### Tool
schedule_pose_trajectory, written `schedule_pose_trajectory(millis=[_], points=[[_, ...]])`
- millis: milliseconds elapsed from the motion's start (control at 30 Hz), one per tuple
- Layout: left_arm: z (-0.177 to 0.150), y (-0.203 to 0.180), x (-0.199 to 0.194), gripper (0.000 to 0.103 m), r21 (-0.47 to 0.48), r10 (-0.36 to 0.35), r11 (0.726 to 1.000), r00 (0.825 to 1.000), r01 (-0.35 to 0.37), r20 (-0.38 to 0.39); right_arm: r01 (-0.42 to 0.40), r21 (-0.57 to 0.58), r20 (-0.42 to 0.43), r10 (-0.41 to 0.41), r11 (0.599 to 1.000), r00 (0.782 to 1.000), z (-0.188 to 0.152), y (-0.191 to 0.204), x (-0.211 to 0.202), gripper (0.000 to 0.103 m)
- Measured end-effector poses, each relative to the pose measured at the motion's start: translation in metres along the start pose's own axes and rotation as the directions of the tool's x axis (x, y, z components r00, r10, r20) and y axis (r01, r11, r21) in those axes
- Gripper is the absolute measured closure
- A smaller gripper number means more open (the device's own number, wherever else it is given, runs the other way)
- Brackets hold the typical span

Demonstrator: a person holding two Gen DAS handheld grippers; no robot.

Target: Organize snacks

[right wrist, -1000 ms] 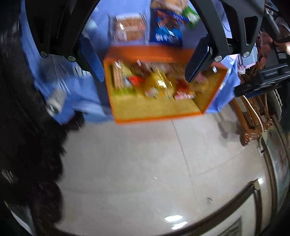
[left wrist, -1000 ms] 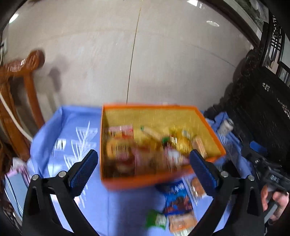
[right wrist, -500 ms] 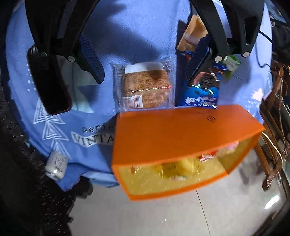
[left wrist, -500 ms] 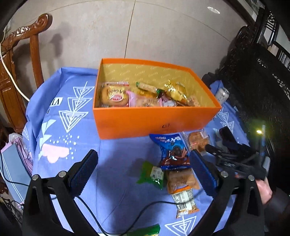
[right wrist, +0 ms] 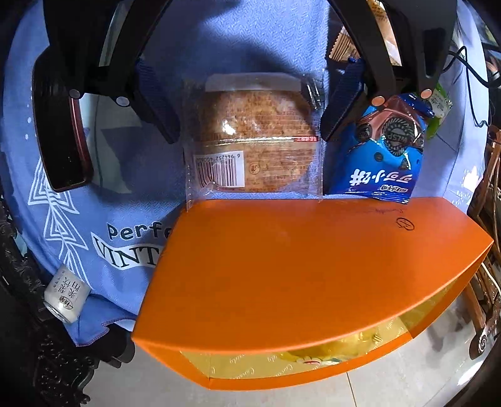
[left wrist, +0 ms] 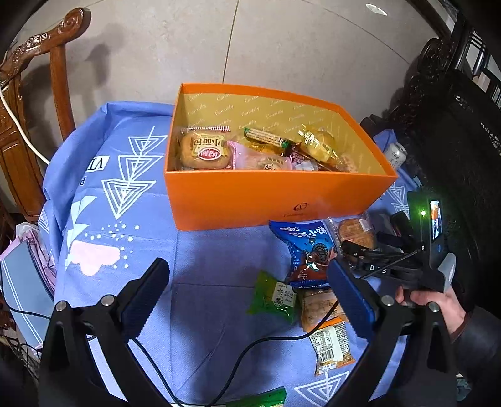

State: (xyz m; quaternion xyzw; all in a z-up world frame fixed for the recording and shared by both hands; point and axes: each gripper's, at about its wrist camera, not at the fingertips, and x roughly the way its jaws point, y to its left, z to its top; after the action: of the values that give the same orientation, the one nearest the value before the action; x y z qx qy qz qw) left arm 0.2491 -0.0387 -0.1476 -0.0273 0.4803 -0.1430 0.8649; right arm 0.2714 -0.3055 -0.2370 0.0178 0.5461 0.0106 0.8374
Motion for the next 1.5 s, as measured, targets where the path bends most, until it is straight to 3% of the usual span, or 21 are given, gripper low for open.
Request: schedule_pose_trajectory(millis=[67, 133, 333, 433, 500, 600, 633, 667, 700, 733, 867, 1133, 1167, 1233, 1267, 1500], points=[[0.001, -0.001, 0.004, 0.004, -0.001, -0.001, 1.0, 1.0, 0.001, -0.008, -0.006, 0.001, 0.006, 0.006, 1.0, 1.0, -0.001, 0.001, 0.0, 0.014], [0.002, -0.003, 0.007, 0.004, -0.001, -0.004, 1.0, 1.0, 0.004, -0.012, -0.015, -0.002, 0.017, 0.015, 1.0, 1.0, -0.003, 0.003, -0.002, 0.026], [0.008, -0.013, 0.017, 0.004, 0.003, -0.012, 1.0, 1.0, 0.012, -0.016, 0.016, 0.015, 0.054, -0.017, 1.0, 0.998, -0.014, 0.004, -0.021, 0.031], [0.011, -0.024, 0.026, 0.004, 0.008, -0.023, 1.0, 0.999, 0.023, -0.031, 0.016, 0.083, 0.104, -0.024, 0.996, 0.994, -0.022, -0.006, -0.049, 0.078], [0.012, -0.037, 0.037, 0.004, 0.018, -0.037, 0.999, 0.998, 0.038, -0.044, 0.01, 0.112, 0.133, -0.025, 0.994, 0.991, -0.029, -0.012, -0.066, 0.087], [0.009, -0.056, 0.058, 0.004, 0.055, -0.029, 0.998, 0.996, 0.033, -0.078, -0.035, 0.12, 0.117, 0.021, 0.992, 0.993, -0.036, -0.017, -0.067, 0.086], [0.009, -0.06, 0.063, 0.004, 0.054, -0.032, 0.998, 0.995, 0.037, -0.091, -0.059, 0.133, 0.112, 0.045, 0.989, 0.993, -0.036, -0.019, -0.065, 0.077], [0.009, -0.062, 0.064, 0.004, 0.042, -0.042, 0.998, 0.994, 0.046, -0.1, -0.081, 0.149, 0.112, 0.064, 0.985, 0.992, -0.032, -0.019, -0.061, 0.058], [0.009, -0.063, 0.063, 0.004, 0.033, -0.051, 0.998, 0.994, 0.055, -0.101, -0.104, 0.178, 0.114, 0.084, 0.979, 0.99, -0.032, -0.02, -0.059, 0.013], [0.008, -0.062, 0.06, 0.004, 0.027, -0.058, 0.998, 0.994, 0.061, -0.095, -0.104, 0.196, 0.124, 0.08, 0.975, 0.989, -0.031, -0.02, -0.058, 0.004], [0.009, -0.049, 0.054, 0.004, 0.004, -0.045, 0.999, 0.995, 0.045, -0.088, -0.043, 0.167, 0.107, 0.025, 0.985, 0.994, -0.014, -0.01, -0.041, 0.004], [0.004, -0.043, 0.055, 0.004, 0.023, -0.016, 1.0, 0.996, 0.018, -0.09, 0.011, 0.144, -0.03, -0.007, 0.989, 1.0, 0.001, 0.006, 0.008, 0.003], [0.004, -0.043, 0.055, 0.004, 0.025, -0.018, 0.999, 0.995, 0.021, -0.093, 0.035, 0.123, -0.02, -0.033, 0.992, 0.999, 0.0, 0.01, 0.008, 0.005], [0.005, -0.04, 0.054, 0.004, 0.025, -0.018, 0.999, 0.995, 0.02, -0.095, 0.07, 0.1, -0.008, -0.069, 0.993, 0.998, -0.002, 0.013, 0.005, 0.022], [0.005, -0.039, 0.053, 0.004, 0.021, -0.02, 1.0, 0.995, 0.022, -0.093, 0.061, 0.099, -0.004, -0.061, 0.993, 0.998, -0.004, 0.011, 0.003, 0.024], [0.014, -0.045, 0.057, 0.004, 0.006, -0.038, 0.999, 0.995, 0.038, -0.095, 0.036, 0.116, 0.015, -0.038, 0.993, 0.999, -0.03, -0.007, -0.028, 0.025]])
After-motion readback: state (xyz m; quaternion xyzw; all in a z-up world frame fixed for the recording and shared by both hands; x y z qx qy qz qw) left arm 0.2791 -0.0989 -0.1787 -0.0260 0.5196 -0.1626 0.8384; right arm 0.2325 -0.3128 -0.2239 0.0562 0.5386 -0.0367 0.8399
